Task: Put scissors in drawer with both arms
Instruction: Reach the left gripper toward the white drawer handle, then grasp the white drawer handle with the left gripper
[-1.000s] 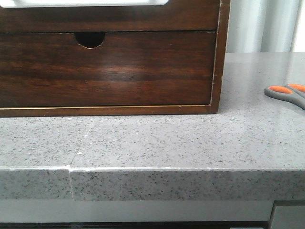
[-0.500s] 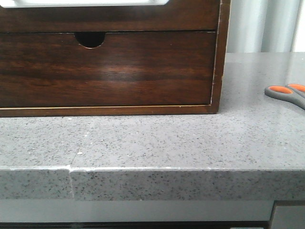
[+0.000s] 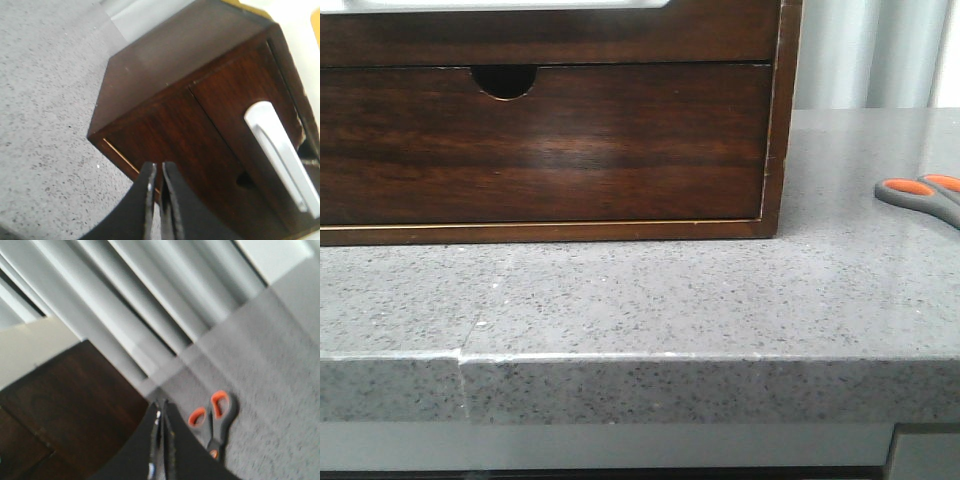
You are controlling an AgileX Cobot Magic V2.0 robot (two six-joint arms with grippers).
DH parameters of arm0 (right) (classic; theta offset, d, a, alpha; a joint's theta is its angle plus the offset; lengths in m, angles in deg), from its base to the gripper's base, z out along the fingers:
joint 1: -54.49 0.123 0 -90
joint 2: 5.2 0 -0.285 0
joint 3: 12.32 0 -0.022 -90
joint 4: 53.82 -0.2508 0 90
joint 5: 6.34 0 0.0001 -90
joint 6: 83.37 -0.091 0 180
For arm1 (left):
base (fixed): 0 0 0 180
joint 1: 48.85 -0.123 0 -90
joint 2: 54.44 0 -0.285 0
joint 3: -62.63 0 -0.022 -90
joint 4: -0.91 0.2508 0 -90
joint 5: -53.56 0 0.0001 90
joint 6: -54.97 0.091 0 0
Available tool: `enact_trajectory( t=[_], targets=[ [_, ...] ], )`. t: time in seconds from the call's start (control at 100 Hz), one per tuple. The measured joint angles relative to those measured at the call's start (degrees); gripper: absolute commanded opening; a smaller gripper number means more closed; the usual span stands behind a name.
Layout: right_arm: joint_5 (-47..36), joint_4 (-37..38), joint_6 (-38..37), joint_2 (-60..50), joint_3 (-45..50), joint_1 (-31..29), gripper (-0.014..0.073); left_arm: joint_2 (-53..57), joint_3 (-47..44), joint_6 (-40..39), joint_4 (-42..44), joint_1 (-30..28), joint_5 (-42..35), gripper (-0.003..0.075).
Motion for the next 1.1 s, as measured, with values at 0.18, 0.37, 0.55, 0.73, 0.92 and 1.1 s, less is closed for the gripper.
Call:
enact_trajectory(
  t=[0.18, 0.37, 0.55, 0.73, 0.92, 1.1],
  targets=[
    [14.93, 6.08, 4.44, 2.82, -11.37, 0.00, -0.0045, -8.11, 10.98, 5.30, 4.47, 0.00, 8.55, -0.0020],
    [23.76, 8.57, 5.28, 12.58, -20.91, 0.00, 0.0024, -25.13, 24.25, 13.07, 5.91, 0.00, 19.49, 0.0049],
    [31.62, 3.26, 5.41, 21.39, -26.11, 0.00, 0.0396, -38.11, 31.00, 14.52, 0.82, 0.00, 26.13, 0.0277],
    [32.44, -1.69, 5.41, 26.33, -26.80, 0.00, 0.0466, -44.63, 31.70, 19.53, -17.83, 0.00, 29.29, 0.0377],
    [32.95, -2.10, 5.41, 26.86, -26.80, 0.00, 0.0466, -47.60, 31.80, 20.81, -34.43, 0.00, 29.62, 0.0377],
    [33.05, -2.10, 5.41, 26.86, -26.80, 0.00, 0.0466, -52.88, 31.93, 20.93, -43.02, 0.57, 29.74, 0.0377]
  ],
)
